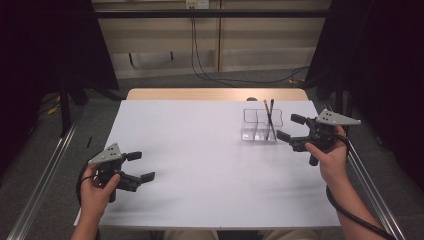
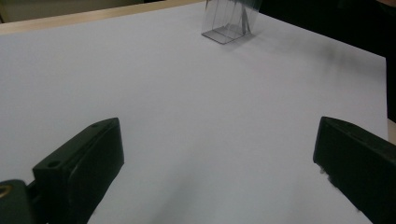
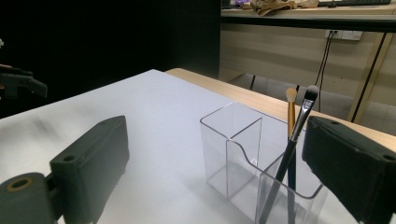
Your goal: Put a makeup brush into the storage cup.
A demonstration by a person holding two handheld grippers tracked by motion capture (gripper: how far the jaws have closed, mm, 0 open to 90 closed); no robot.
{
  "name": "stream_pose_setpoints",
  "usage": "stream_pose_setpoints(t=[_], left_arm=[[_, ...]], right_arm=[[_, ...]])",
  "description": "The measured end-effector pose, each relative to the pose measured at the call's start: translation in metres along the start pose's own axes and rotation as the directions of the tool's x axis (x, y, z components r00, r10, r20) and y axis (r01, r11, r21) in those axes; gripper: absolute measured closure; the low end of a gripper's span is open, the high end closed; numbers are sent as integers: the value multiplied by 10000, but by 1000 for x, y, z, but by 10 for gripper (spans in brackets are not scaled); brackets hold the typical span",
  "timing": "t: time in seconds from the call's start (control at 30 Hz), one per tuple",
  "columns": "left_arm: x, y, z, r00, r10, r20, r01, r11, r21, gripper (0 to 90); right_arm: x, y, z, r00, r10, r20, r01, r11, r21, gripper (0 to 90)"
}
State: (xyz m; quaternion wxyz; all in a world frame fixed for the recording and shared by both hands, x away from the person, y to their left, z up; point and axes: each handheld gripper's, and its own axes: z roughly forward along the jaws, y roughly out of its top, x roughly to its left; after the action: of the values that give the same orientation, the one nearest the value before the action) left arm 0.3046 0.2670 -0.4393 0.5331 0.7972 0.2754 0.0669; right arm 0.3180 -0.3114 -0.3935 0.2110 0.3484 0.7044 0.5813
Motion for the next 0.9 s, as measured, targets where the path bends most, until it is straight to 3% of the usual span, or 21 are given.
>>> stream_pose_setpoints(t=[0.9], left_arm=[[0,0,-1,10000,-31,-39,30,9999,-104,18]], right_arm=[[11,-22,-24,9991,-10,-421,15,9999,118,35]])
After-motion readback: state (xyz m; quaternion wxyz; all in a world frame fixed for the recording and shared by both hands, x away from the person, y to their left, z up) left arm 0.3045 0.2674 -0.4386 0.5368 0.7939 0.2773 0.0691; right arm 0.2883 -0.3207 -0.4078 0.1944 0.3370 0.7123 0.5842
